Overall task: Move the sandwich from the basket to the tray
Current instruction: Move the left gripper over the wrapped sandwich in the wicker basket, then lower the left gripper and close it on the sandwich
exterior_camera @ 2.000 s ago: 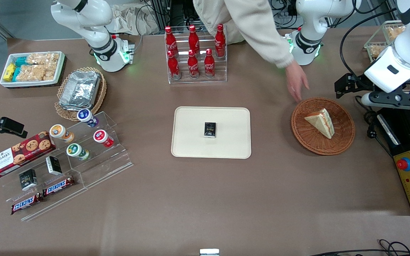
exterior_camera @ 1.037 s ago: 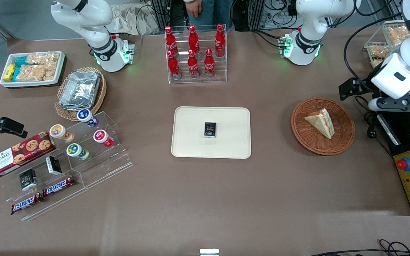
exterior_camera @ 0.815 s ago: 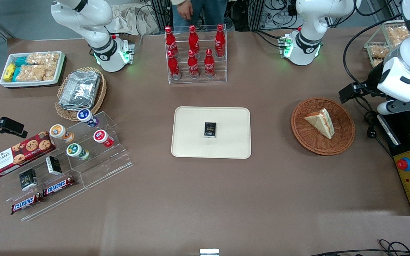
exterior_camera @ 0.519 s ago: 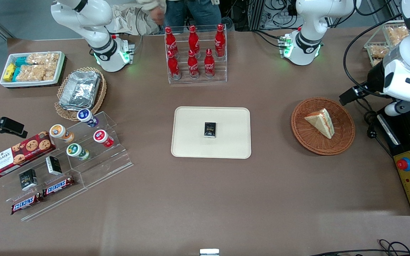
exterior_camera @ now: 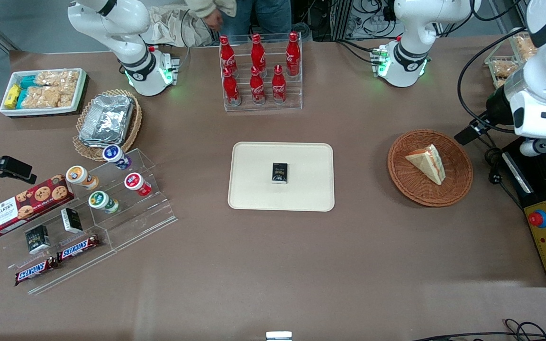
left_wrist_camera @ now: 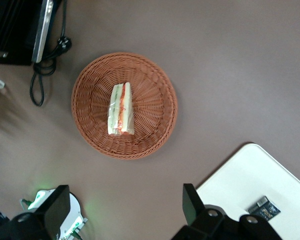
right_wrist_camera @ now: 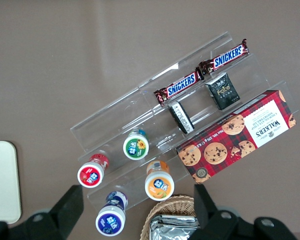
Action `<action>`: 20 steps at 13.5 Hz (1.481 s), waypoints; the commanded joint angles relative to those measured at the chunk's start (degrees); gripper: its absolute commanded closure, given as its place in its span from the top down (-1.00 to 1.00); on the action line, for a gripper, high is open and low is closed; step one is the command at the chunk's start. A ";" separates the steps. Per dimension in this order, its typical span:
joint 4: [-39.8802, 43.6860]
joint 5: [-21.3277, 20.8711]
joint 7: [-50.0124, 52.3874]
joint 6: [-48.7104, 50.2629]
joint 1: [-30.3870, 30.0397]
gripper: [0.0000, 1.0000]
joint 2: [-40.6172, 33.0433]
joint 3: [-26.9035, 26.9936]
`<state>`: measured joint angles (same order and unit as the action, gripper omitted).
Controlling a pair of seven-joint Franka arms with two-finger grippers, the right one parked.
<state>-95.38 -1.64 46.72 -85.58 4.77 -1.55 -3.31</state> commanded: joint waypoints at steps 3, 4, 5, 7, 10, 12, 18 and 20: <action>-20.67 -0.99 4.86 -11.33 -0.82 1.00 -10.38 0.32; -24.98 -1.08 5.31 -14.23 -1.78 1.00 -11.62 0.23; -28.86 -1.43 5.31 -17.13 -2.74 1.00 -12.41 0.14; -32.05 -1.43 5.31 -20.93 -2.93 1.00 -11.81 0.32; -36.26 -1.43 5.83 -24.62 -2.93 1.00 -10.31 0.32; -41.00 -1.43 6.54 -29.70 -3.02 1.00 -10.66 0.32; -51.74 -1.43 6.63 -46.06 -3.02 1.00 -8.56 2.69; -53.15 -1.43 6.63 -49.84 -3.02 1.00 -6.19 2.78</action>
<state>-147.27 -2.27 52.43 -131.82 1.84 -9.57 -0.49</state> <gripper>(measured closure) 0.000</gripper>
